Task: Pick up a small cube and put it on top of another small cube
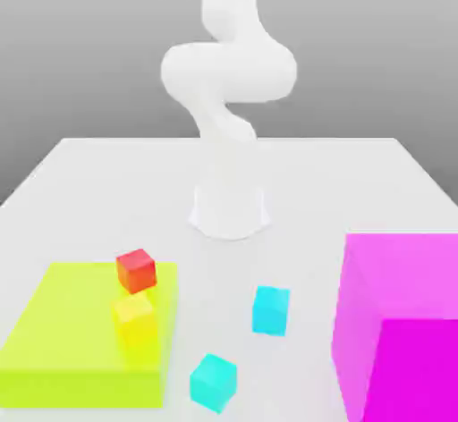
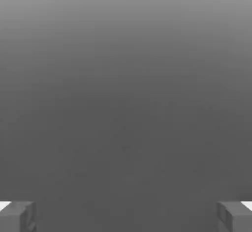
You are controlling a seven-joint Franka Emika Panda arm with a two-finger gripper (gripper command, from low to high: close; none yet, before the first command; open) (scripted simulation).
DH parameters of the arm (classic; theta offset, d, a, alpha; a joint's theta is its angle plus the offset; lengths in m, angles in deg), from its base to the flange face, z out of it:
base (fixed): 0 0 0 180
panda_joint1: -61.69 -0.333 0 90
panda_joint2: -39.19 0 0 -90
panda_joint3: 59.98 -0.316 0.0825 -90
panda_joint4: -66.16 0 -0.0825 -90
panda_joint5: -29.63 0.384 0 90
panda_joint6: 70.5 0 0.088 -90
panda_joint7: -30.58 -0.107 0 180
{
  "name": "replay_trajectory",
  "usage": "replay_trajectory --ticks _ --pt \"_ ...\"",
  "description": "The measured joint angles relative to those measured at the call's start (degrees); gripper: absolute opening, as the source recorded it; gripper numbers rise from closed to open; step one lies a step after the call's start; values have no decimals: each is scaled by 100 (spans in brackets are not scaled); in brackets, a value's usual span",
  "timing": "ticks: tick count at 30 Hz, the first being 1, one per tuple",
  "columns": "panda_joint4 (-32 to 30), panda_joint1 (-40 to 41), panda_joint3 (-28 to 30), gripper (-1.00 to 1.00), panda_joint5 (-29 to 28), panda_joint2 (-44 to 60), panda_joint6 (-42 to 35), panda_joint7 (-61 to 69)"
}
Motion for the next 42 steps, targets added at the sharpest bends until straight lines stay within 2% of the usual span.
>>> replay_trajectory --ticks 8,14,20,25,30,31,37,42 --pt "-424 -80 192 0 -658 1711 739 1356" --pt "-742 -184 448 0 -788 2957 1307 2606" --pt "-1075 -141 494 0 -406 4183 1914 4219" --pt "-1319 122 154 0 226 5174 2436 5716" --pt "-1169 233 27 0 326 6212 3230 5929" --pt "-1145 226 33 -100 330 6338 3325 5936" --pt "-1133 229 31 -100 323 6400 3363 5932" --pt "-1291 238 26 -100 316 5612 2740 5924"
